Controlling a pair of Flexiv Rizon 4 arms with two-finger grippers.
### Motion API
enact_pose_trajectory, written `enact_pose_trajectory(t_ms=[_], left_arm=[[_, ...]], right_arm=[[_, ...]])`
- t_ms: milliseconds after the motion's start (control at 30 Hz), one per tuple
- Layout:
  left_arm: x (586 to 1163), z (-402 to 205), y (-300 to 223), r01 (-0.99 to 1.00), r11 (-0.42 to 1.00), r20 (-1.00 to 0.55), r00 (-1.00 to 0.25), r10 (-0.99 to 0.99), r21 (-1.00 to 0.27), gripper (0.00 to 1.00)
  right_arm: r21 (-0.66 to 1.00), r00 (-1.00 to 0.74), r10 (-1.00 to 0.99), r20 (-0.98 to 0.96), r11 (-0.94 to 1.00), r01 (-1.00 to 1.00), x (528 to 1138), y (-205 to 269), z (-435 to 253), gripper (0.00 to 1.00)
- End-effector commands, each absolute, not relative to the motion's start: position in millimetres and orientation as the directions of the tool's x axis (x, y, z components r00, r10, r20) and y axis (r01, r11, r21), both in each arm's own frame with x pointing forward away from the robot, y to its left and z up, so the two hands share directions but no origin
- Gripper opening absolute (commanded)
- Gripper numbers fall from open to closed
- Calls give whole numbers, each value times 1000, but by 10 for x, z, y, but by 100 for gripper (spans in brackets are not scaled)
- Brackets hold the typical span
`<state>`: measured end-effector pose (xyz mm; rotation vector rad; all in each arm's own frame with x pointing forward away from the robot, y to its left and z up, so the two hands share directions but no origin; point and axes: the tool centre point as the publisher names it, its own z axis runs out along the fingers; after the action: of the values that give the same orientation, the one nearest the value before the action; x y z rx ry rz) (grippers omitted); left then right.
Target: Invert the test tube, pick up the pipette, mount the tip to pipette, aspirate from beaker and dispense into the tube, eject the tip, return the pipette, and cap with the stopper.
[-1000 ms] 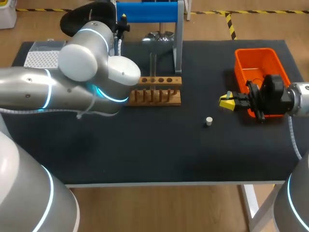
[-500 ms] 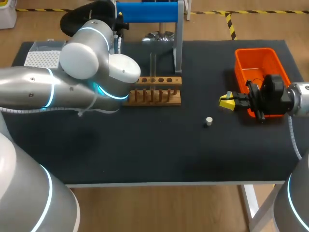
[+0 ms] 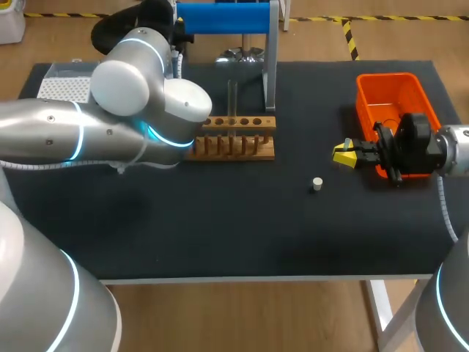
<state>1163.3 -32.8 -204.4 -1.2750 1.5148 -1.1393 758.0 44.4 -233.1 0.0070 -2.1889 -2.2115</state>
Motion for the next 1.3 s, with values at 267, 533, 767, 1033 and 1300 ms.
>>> enact_pose_trajectory(t_ms=[267, 533, 767, 1033, 1300], left_arm=[[11699, -2078, -362, -223, 77, -50, -125, -991, -972, 45], [11685, -2088, -390, -222, 72, -49, -108, -993, -972, 45], [11684, -2097, -411, -221, 68, -47, -102, -994, -973, 44], [11691, -2112, -423, -225, 64, -42, -99, -994, -972, 22], [11676, -2064, -428, -218, 61, -41, -95, -995, -974, 0]], right_arm=[[1000, -1000, -24, 17, -9, 18, 7571, 440, -2330, 0], [1000, -1000, -24, 17, -9, 18, 7571, 440, -2330, 0], [1000, -1000, -24, 17, -9, 18, 7571, 440, -2330, 0], [1000, -1000, -24, 17, -9, 18, 7571, 440, -2330, 0], [1000, -1000, -24, 17, -9, 18, 7571, 440, -2330, 0]])
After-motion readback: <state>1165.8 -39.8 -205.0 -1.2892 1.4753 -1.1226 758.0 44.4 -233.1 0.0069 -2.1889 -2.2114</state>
